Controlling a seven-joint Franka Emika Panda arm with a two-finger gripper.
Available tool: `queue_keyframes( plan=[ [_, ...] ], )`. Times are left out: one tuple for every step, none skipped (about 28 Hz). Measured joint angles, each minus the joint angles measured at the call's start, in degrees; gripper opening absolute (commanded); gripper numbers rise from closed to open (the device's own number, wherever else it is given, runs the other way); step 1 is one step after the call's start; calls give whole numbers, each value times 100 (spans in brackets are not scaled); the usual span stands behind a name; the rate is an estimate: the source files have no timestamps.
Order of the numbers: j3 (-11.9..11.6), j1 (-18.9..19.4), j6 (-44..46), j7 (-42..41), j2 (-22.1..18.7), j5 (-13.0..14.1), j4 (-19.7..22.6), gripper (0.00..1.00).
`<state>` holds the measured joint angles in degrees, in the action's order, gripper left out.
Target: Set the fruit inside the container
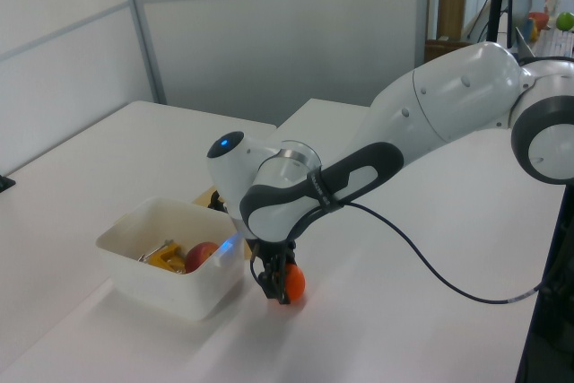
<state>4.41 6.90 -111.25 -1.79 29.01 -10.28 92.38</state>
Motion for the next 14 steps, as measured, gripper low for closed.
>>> queue_keyframes(
  plan=[
    [-9,-6,0,0,-34,0,-24,0],
    [-17,-14,0,0,-82,0,-46,0],
    [-24,-25,0,0,-139,2,-64,0],
    [-28,-44,1,0,-231,17,-81,0],
    [-29,-61,3,0,-304,35,-92,0],
    [-31,-76,5,0,-372,65,-115,0],
    [-34,-88,10,0,-446,109,-157,0],
    [-38,-99,13,0,-513,165,-208,0],
    [-40,-114,15,0,-580,236,-265,0],
    [-40,-135,18,0,-660,333,-361,0],
    [-41,-152,21,0,-715,397,-428,0],
    [-41,-169,21,0,-755,464,-501,0],
    [-42,-184,19,0,-788,527,-583,0],
    [-42,-199,0,2,-811,578,-673,0]
  ],
)
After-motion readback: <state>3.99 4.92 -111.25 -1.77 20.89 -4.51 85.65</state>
